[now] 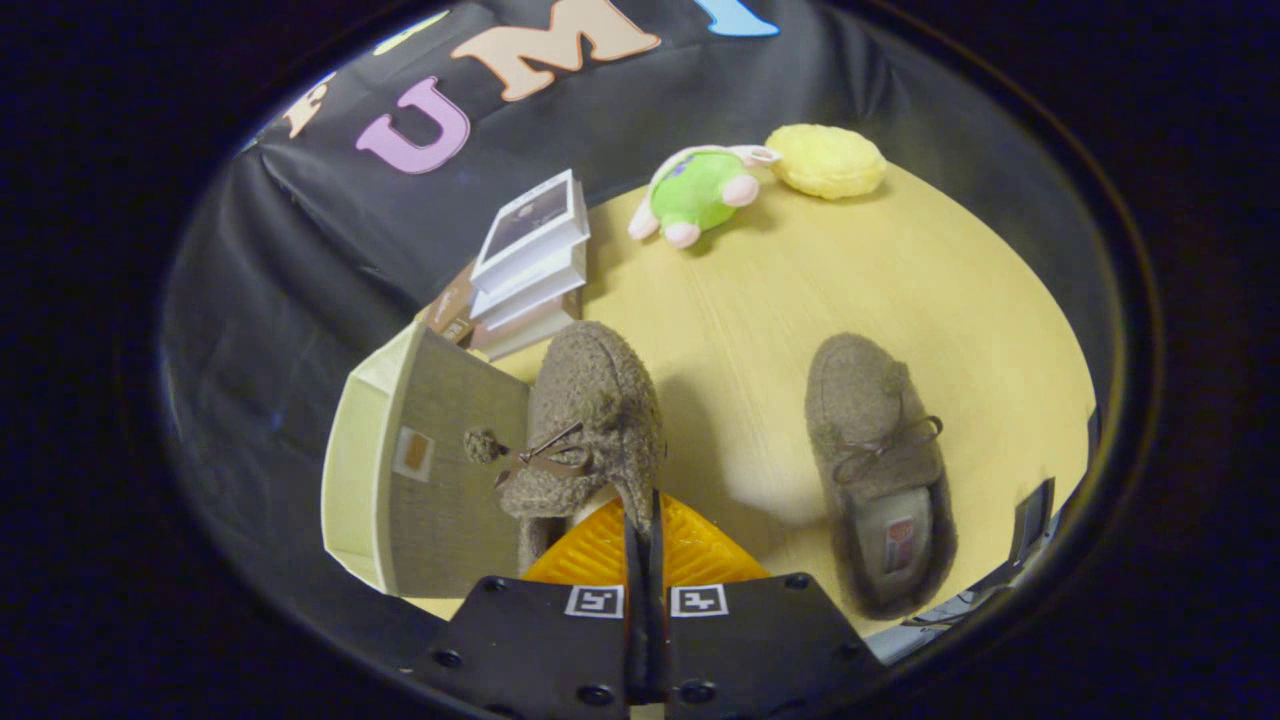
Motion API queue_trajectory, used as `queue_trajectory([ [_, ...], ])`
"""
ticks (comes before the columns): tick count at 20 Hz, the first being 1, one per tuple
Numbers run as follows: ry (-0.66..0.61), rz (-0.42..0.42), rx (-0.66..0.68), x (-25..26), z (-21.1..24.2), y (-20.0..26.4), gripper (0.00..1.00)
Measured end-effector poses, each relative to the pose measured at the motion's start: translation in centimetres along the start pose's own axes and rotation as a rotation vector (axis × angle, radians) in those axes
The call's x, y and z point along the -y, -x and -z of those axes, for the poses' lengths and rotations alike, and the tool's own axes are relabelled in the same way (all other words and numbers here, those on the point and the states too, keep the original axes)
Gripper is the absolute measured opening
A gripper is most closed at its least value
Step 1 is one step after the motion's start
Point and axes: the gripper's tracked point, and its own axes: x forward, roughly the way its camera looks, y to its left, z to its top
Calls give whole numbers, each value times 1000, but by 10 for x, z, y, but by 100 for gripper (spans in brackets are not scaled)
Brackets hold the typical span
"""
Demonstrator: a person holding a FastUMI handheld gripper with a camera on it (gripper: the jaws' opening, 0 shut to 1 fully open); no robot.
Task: Open the storage box then place both shoes into the box .Put the left shoe in first, then the right shoe, with the right side of both shoes facing outward in a uniform manner.
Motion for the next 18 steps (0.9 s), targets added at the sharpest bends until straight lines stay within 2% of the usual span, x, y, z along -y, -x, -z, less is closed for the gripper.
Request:
queue_trajectory([
  [5, 22, -32, 63, -47, -33, 23, 4],
  [9, 35, -94, 96, -95, -48, 36, 3],
  [13, 58, -162, 104, -148, -51, 37, 3],
  [18, 91, -179, 65, -193, -31, 14, 3],
])
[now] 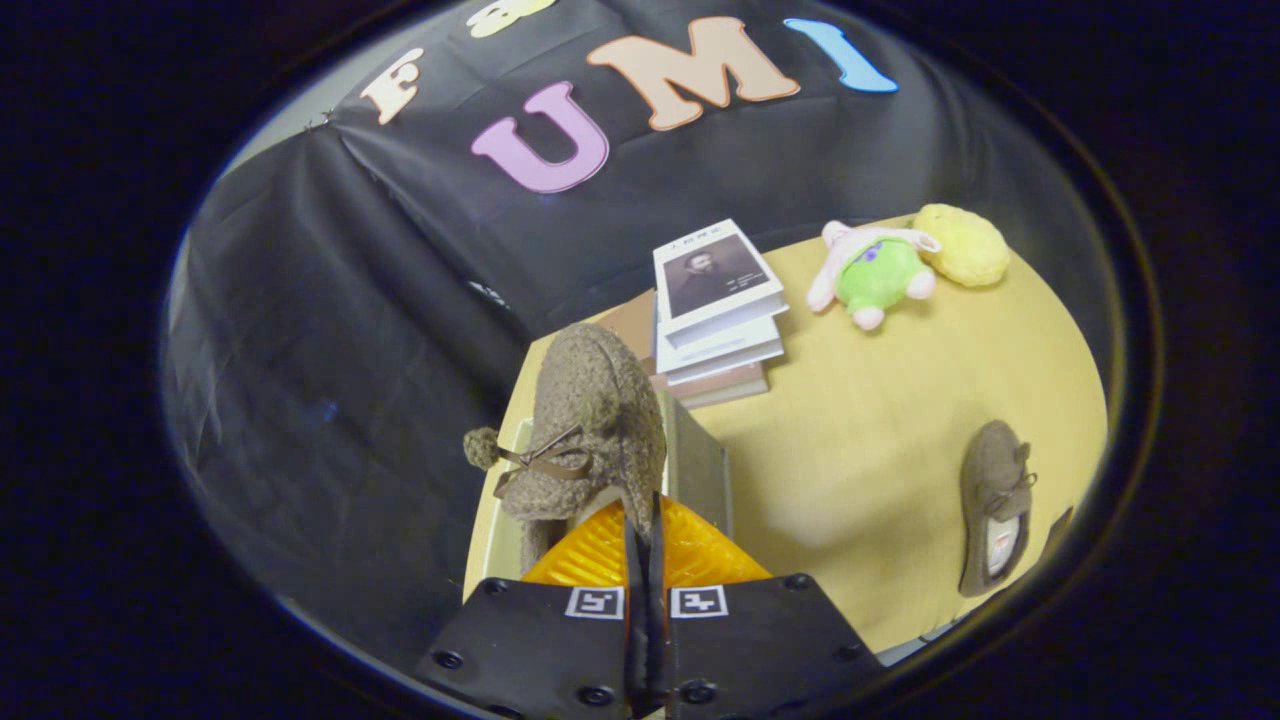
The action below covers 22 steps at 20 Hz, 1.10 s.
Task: Open the storage box then place both shoes into the box .Put the left shoe in first, then the right shoe, with the right side of both shoes facing outward in a uniform manner.
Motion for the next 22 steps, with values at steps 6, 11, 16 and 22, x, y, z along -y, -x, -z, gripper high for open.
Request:
queue_trajectory([
  [6, 46, 58, -55, -23, 32, -46, 3],
  [11, 70, 128, -113, -29, 62, -88, 4],
  [16, 102, 186, -181, -30, 88, -119, 4],
  [22, 172, 197, -267, -35, 117, -136, 4],
])
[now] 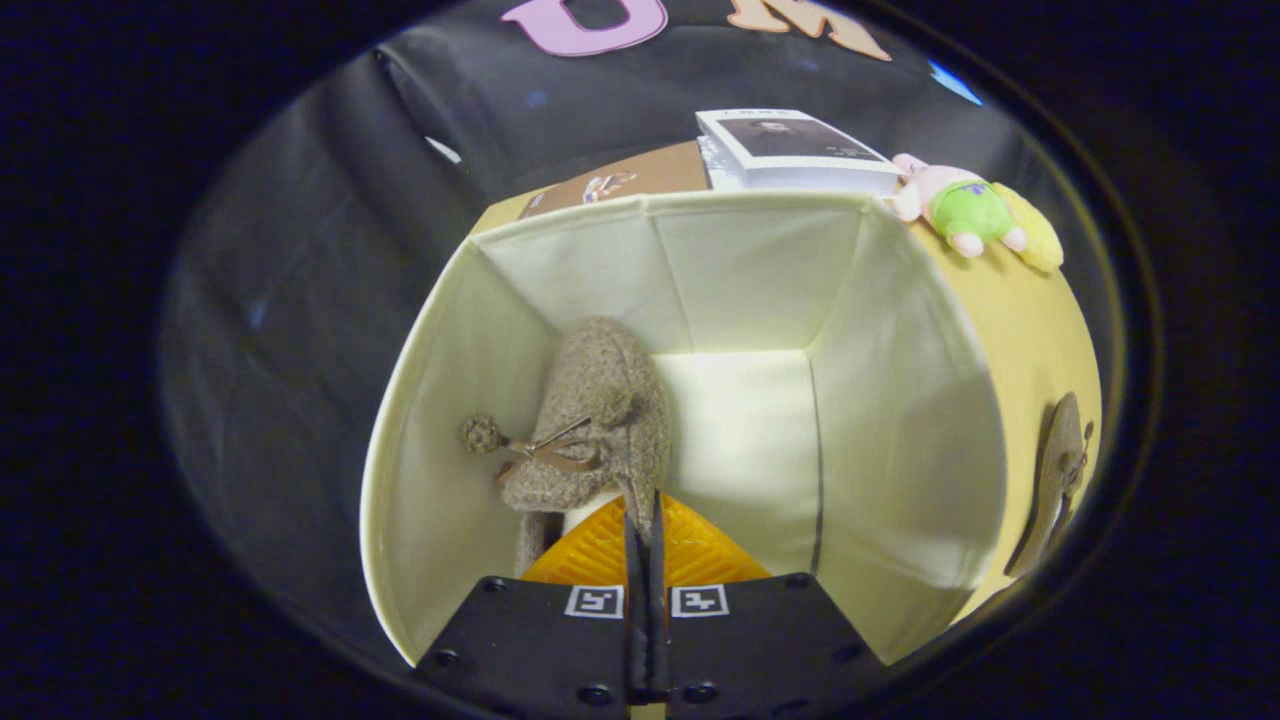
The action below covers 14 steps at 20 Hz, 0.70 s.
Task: Open the storage box then place both shoes into the box .Put the left shoe in first, then the right shoe, with the right side of both shoes facing outward in a uniform manner.
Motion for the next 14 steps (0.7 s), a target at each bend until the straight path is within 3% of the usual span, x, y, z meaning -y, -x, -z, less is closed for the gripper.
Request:
queue_trajectory([
  [3, 60, -8, -41, -3, 11, -5, 11],
  [10, 122, -126, 74, -18, -3, 32, 92],
  [11, 141, -145, 101, -19, -8, 42, 100],
  [14, 245, -169, 194, -10, -19, 71, 100],
])
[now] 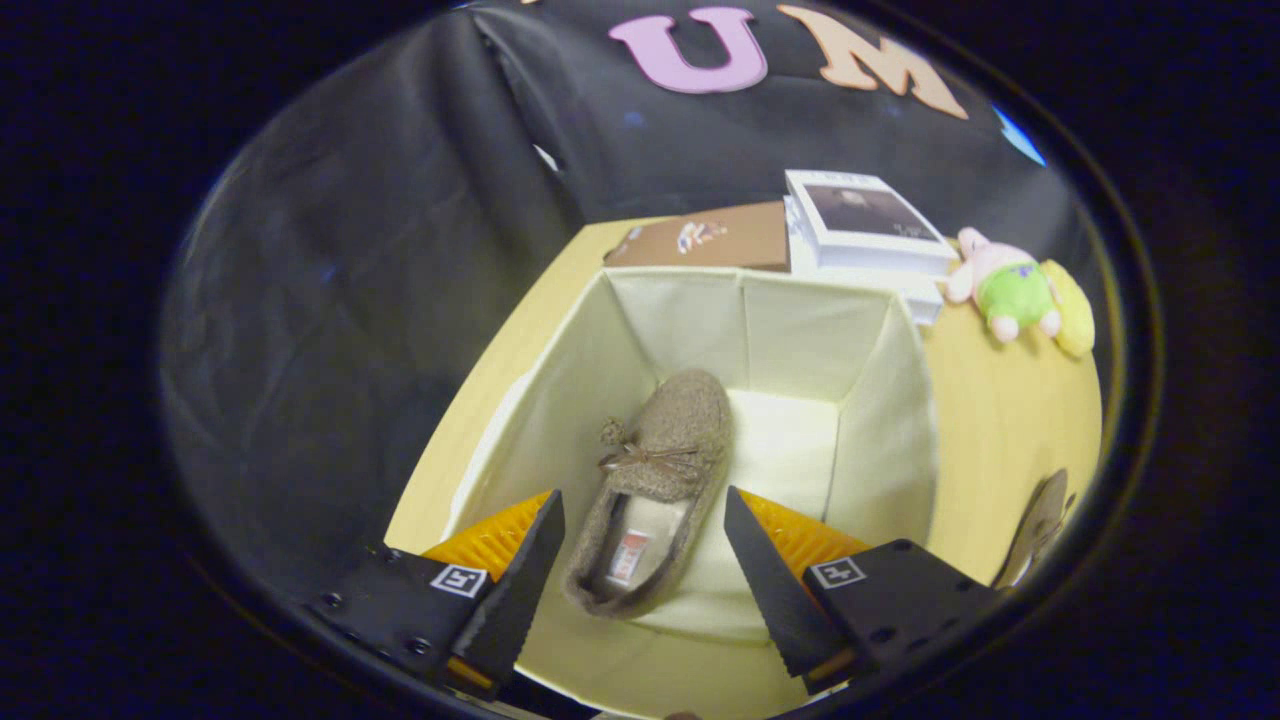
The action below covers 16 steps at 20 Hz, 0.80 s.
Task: Open the storage box then place both shoes into the box .Put the left shoe in first, then the right shoe, with the right side of both shoes facing outward in a uniform manner.
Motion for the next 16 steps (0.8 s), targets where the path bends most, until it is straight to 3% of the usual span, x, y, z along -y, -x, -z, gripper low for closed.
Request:
queue_trajectory([
  [6, 221, 79, 216, 49, -25, 58, 100],
  [16, 221, 213, 303, 188, -6, 135, 100],
])
